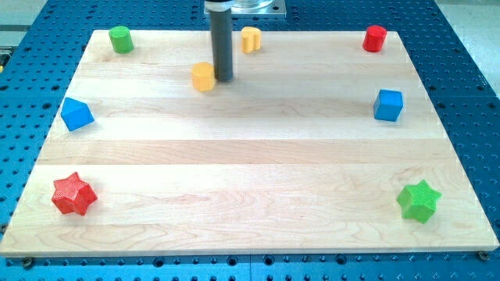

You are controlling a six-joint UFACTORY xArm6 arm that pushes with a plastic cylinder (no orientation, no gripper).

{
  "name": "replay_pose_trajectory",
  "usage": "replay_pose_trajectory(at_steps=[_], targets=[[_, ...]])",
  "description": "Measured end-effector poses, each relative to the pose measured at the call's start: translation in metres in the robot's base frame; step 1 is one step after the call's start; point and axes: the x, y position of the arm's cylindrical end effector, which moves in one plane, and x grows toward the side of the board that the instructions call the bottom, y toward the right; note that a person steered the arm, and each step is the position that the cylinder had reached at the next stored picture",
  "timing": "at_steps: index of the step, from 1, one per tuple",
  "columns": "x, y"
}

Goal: Place the yellow hexagon horizontal to the blue triangle

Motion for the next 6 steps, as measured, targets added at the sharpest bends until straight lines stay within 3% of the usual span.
replay_pose_trajectory(at_steps=[1,2,3,4,5,6], targets=[[0.001,-0.015],[-0.037,-0.014],[0.005,-0.066],[0.076,0.006],[0.114,0.000],[0.042,0.011]])
